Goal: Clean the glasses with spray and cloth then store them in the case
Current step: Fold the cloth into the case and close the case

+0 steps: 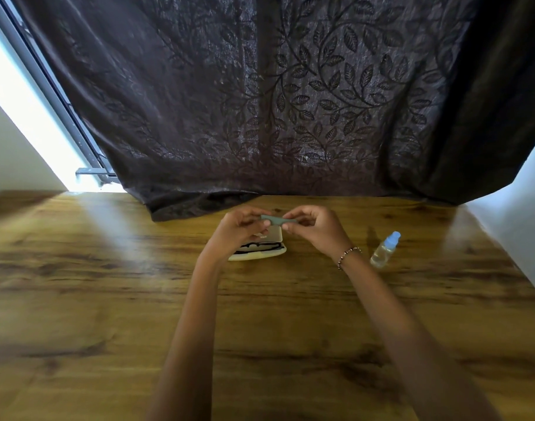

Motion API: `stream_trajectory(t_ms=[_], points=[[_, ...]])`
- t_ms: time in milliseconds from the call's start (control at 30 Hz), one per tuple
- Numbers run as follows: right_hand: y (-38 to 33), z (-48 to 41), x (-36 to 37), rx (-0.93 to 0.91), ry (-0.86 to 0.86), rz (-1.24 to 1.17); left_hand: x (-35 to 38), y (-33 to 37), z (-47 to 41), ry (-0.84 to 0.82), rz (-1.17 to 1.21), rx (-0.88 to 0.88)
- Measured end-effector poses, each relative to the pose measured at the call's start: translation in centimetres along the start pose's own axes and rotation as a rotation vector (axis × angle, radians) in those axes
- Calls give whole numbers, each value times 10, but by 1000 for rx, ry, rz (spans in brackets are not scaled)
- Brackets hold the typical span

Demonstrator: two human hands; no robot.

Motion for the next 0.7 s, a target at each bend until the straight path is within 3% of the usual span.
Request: stream_trajectory(t_ms=[67, 200, 267, 433, 700], points=[[4, -1, 3, 17, 11, 23, -15, -12, -1, 77, -14, -42], [13, -1, 7, 32, 20, 41, -61, -51, -1, 470, -125, -228], [16, -1, 10, 23, 19, 71, -75, -72, 1, 576, -173, -345], [15, -3, 12, -42, 37, 145, -79, -100, -4, 529, -232, -457], [20, -5, 2, -51, 126, 196, -80, -114, -5, 530, -202, -466]])
Point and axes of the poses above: each hand's wrist, its own z-axis away from the middle knuckle, its own x-axis out of the palm, y = z × x, the point moved 7 cm from there along -z, towards the middle knuckle, and after that the axes turned 1 degree about y, right-handed, at the moved point
